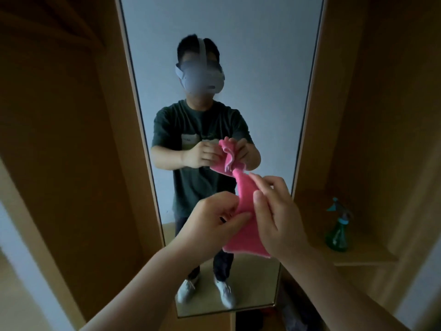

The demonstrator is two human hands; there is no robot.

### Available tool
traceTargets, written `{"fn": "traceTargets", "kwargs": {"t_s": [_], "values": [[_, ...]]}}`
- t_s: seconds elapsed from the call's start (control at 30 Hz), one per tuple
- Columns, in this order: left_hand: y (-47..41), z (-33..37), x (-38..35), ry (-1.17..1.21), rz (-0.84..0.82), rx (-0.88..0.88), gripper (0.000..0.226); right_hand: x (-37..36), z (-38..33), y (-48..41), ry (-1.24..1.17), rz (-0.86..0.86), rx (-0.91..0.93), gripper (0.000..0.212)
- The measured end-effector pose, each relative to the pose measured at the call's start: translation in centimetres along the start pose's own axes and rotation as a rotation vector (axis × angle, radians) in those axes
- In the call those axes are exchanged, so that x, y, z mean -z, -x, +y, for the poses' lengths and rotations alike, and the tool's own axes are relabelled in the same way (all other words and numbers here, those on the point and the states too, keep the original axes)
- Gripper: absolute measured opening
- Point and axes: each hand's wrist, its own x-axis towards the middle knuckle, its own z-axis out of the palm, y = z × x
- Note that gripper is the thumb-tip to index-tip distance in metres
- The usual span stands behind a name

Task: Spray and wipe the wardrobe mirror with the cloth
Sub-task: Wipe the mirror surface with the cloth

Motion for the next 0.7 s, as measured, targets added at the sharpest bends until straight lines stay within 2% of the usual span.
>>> {"fn": "traceTargets", "kwargs": {"t_s": [0.13, 0.23, 0.3, 0.4, 0.43, 0.5, 0.63, 0.7], "values": [[0.6, 2.7, 2.9, -0.075, 0.089, -0.054, 0.006, 2.3, -2.4, -1.4, -0.015, -0.364, -0.057, 0.076], [2.1, 3.9, 4.3, -0.056, 0.092, -0.018, 0.006, 3.3, -4.3, -1.7, -0.178, -0.54, -0.19, 0.092], [3.1, 4.7, 5.7, -0.025, 0.134, 0.02, 0.01, 3.7, -5.9, -1.8, -0.163, -0.629, -0.208, 0.081], [4.0, 5.5, 8.4, -0.008, 0.142, 0.029, 0.012, 3.4, -8.0, -1.7, -0.181, -0.583, -0.246, 0.026], [4.2, 5.7, 9.3, 0.004, 0.142, 0.03, 0.011, 3.3, -8.7, -1.6, -0.203, -0.539, -0.274, 0.015], [4.5, 6.3, 10.7, 0.045, 0.173, 0.048, 0.009, 3.3, -9.8, -1.4, -0.315, -0.454, -0.335, 0.011], [3.9, 7.3, 11.9, 0.149, 0.307, 0.105, 0.011, 3.1, -11.3, -2.1, -0.732, -0.243, -0.476, 0.013], [3.1, 7.7, 12.5, 0.137, 0.386, 0.127, 0.029, 2.9, -11.9, -3.0, -0.816, -0.193, -0.484, 0.012]]}}
